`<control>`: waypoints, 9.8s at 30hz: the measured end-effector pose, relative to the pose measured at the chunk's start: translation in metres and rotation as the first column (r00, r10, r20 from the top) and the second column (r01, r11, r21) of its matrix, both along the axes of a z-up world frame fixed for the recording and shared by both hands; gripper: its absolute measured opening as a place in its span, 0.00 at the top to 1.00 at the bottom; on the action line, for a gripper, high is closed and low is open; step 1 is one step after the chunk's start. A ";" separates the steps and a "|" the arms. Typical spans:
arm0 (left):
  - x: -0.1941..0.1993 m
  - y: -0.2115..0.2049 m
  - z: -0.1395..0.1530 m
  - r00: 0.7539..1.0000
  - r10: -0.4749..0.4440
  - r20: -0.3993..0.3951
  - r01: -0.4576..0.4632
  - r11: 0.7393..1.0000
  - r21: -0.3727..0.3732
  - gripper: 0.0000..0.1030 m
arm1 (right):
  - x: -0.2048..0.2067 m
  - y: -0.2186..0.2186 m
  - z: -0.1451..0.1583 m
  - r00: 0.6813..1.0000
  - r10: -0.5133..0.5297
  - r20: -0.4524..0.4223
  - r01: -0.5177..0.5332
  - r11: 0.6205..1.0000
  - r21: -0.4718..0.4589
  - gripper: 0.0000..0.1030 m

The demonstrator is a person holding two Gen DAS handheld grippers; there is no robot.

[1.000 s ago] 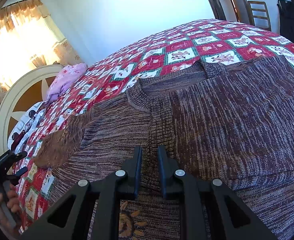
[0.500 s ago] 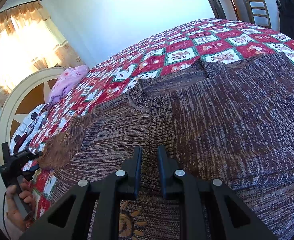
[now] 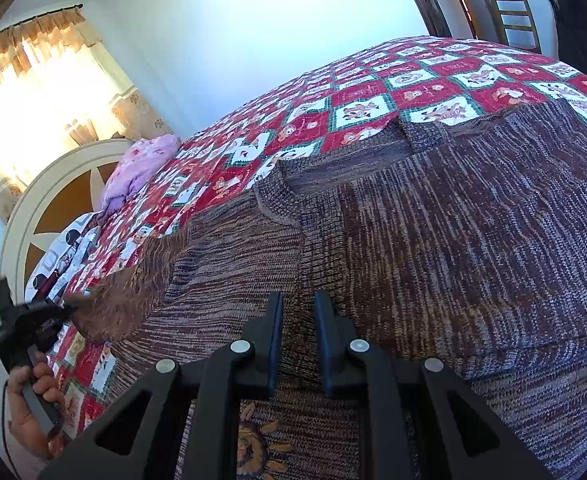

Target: Fold small clothes

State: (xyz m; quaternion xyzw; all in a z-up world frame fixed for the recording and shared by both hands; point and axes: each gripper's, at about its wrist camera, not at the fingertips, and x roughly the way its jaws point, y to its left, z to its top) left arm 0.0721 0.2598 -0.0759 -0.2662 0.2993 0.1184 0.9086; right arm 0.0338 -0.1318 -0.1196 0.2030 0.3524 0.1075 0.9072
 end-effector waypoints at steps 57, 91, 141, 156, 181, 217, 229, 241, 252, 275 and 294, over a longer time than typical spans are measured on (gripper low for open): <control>-0.055 -0.177 -0.056 0.865 -0.502 -0.013 0.497 0.853 0.156 0.06 | 0.062 0.128 0.024 0.895 0.435 -0.100 -0.426 0.765 -0.483 0.91; -0.056 -0.184 -0.056 0.857 -0.515 -0.027 0.511 0.840 0.185 0.00 | 0.075 0.055 0.012 0.983 0.156 -0.092 -0.165 0.981 -0.100 0.57; -0.059 -0.206 -0.049 0.847 -0.487 -0.214 0.532 0.782 0.327 0.00 | -0.039 0.037 0.028 0.996 0.043 -0.084 -0.070 0.933 -0.353 0.90; -0.153 -0.089 -0.010 0.762 -0.638 -0.111 0.646 0.733 0.216 0.00 | -0.179 0.030 0.059 0.996 0.077 0.054 -0.064 0.975 -0.211 0.30; -0.243 -0.142 -0.066 0.453 -0.866 -0.212 0.858 0.488 -0.159 0.34 | -0.230 0.035 0.067 0.990 0.080 0.119 -0.060 0.985 -0.163 0.30; -0.149 -0.194 -0.014 0.378 -0.908 -0.181 0.903 0.405 -0.142 0.67 | -0.220 0.098 -0.009 0.912 0.401 -0.089 -0.410 0.899 -0.155 0.80; -0.159 -0.193 0.002 0.183 -0.952 -0.244 0.956 0.115 0.269 0.15 | -0.208 0.034 -0.016 0.944 0.321 -0.080 -0.307 0.940 0.150 0.93; -0.170 -0.246 -0.045 -0.056 -0.882 -0.468 0.891 -0.256 0.376 0.15 | -0.181 0.028 -0.036 0.939 0.272 -0.210 -0.220 0.945 0.241 0.92; -0.188 -0.240 -0.031 -0.145 -0.920 -0.363 0.814 -0.320 0.485 0.16 | -0.194 0.070 0.017 0.828 0.560 0.003 -0.539 0.796 0.276 0.93; -0.195 -0.224 -0.046 0.084 -0.965 -0.250 0.953 0.005 0.303 0.93 | -0.305 -0.160 0.046 0.960 -0.274 -0.066 0.282 0.925 0.254 0.30; -0.199 -0.234 -0.057 0.085 -0.946 -0.313 0.927 -0.040 0.373 0.90 | -0.343 -0.145 -0.044 0.877 -0.288 -0.385 0.340 0.938 0.072 0.36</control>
